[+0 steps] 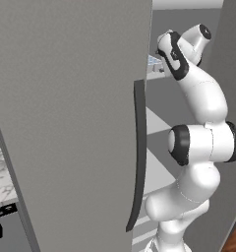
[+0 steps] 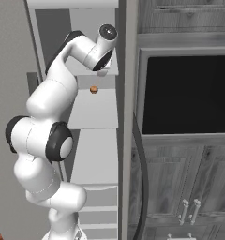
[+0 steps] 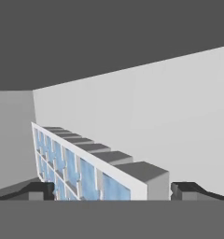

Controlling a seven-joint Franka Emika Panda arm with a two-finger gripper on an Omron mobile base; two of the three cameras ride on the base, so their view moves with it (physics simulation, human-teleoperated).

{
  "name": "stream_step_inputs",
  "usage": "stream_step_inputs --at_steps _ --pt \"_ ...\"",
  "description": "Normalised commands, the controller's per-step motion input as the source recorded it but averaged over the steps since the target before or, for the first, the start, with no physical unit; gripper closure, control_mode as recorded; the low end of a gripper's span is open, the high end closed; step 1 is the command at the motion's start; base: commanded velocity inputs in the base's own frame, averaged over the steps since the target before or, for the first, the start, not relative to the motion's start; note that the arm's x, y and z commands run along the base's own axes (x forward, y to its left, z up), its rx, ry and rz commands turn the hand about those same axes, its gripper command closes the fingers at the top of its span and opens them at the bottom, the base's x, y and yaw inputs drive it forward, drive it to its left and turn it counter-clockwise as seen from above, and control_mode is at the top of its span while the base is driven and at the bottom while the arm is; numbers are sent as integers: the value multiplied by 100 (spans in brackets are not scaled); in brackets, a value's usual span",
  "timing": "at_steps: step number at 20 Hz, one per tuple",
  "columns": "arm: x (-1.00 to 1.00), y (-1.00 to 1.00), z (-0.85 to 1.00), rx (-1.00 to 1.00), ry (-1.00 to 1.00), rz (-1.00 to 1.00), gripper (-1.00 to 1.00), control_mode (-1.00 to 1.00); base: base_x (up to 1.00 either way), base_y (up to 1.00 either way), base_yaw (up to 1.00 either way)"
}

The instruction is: Open the freezer door, pick up the ice cube tray from the freezer, and place it on the dining counter.

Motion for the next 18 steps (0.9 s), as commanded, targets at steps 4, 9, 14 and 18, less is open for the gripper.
stream_step_inputs --at_steps 4,9,14,18 --pt "5 1 0 0 0 1 -100 -100 0 0 0" --pt "20 2 0 0 0 0 -100 -100 0 0 0" --pt "21 1 0 0 0 0 -100 -100 0 0 0" --pt "19 0 0 0 0 0 -100 -100 0 0 0"
